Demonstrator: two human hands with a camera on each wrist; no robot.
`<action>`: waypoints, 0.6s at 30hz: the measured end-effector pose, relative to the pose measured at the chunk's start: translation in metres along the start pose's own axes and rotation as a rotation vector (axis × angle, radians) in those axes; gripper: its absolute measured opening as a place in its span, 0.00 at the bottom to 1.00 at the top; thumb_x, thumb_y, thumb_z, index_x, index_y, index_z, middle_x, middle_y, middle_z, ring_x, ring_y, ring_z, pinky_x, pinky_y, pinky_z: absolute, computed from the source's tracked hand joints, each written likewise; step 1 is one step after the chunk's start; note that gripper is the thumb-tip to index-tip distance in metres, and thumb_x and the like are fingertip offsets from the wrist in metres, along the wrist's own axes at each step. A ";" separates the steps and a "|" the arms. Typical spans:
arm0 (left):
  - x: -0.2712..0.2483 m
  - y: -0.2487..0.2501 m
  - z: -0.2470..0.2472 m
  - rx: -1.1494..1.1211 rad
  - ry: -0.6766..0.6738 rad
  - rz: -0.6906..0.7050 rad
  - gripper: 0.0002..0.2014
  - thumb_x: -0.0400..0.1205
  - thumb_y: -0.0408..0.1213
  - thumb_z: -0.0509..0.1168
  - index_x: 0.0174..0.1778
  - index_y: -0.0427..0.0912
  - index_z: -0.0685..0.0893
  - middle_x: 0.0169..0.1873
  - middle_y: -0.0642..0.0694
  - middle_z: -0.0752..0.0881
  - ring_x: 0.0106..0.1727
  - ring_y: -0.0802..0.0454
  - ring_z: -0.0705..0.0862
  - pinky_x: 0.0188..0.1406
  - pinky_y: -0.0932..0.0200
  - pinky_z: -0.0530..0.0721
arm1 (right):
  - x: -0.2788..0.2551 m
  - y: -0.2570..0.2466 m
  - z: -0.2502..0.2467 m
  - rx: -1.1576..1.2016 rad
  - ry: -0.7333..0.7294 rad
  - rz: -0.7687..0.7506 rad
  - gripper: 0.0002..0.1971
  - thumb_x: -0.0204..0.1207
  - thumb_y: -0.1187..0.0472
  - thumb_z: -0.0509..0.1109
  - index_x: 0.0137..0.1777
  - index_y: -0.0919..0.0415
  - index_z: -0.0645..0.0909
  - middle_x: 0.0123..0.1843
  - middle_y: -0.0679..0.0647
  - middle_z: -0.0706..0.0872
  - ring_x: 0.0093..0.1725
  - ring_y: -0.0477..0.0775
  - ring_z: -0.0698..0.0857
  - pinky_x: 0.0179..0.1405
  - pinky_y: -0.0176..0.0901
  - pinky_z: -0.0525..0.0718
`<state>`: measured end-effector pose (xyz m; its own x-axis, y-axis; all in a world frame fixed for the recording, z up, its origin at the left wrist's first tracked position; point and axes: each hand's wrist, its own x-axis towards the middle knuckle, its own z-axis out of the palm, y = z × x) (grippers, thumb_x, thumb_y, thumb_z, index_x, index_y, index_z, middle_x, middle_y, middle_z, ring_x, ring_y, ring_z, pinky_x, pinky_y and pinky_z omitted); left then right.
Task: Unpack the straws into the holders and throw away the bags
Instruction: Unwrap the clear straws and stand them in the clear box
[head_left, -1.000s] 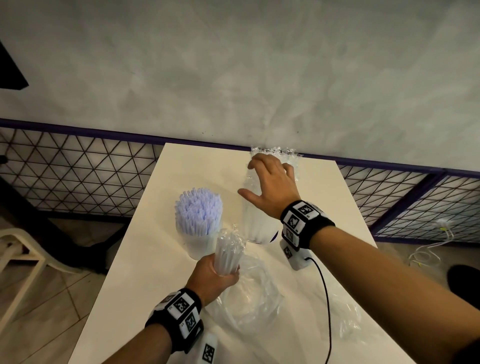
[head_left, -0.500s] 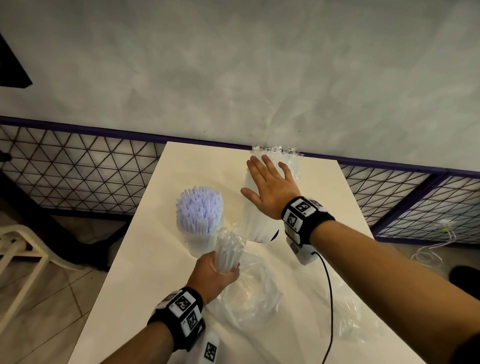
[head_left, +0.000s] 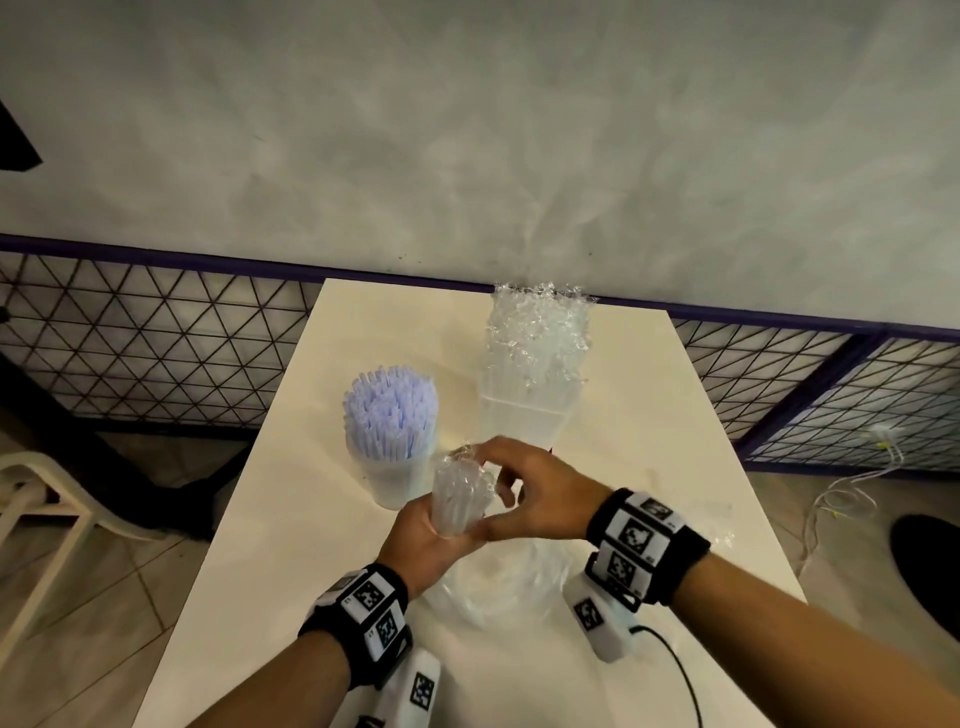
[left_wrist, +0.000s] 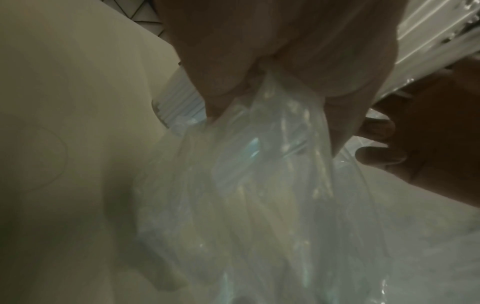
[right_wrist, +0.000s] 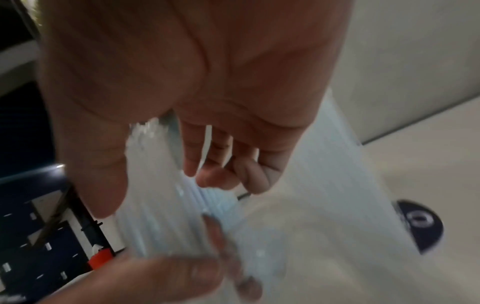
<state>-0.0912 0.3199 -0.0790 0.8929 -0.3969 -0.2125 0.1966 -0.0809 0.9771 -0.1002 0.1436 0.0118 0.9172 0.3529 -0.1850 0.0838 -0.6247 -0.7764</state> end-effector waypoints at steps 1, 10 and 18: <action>-0.001 0.003 0.001 -0.001 -0.029 0.006 0.16 0.61 0.46 0.80 0.43 0.50 0.90 0.37 0.50 0.91 0.42 0.56 0.89 0.44 0.61 0.85 | 0.003 0.002 0.007 0.024 0.033 -0.005 0.24 0.66 0.55 0.86 0.59 0.40 0.82 0.53 0.42 0.81 0.39 0.45 0.79 0.42 0.34 0.82; -0.001 0.005 -0.011 0.160 -0.139 -0.014 0.20 0.69 0.38 0.80 0.56 0.53 0.87 0.49 0.56 0.92 0.53 0.62 0.88 0.56 0.62 0.82 | 0.001 0.008 0.020 0.204 0.174 0.056 0.13 0.67 0.61 0.85 0.49 0.60 0.88 0.44 0.54 0.92 0.41 0.43 0.89 0.45 0.36 0.86; -0.002 0.003 -0.017 0.175 -0.193 -0.018 0.17 0.74 0.38 0.77 0.59 0.53 0.87 0.52 0.57 0.91 0.56 0.63 0.88 0.60 0.63 0.81 | 0.000 0.018 0.028 0.232 0.204 0.072 0.08 0.68 0.65 0.82 0.46 0.62 0.89 0.45 0.58 0.92 0.45 0.50 0.91 0.50 0.52 0.88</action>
<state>-0.0850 0.3362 -0.0757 0.7926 -0.5601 -0.2409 0.1231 -0.2400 0.9629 -0.1099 0.1519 -0.0189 0.9787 0.1520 -0.1380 -0.0538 -0.4590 -0.8868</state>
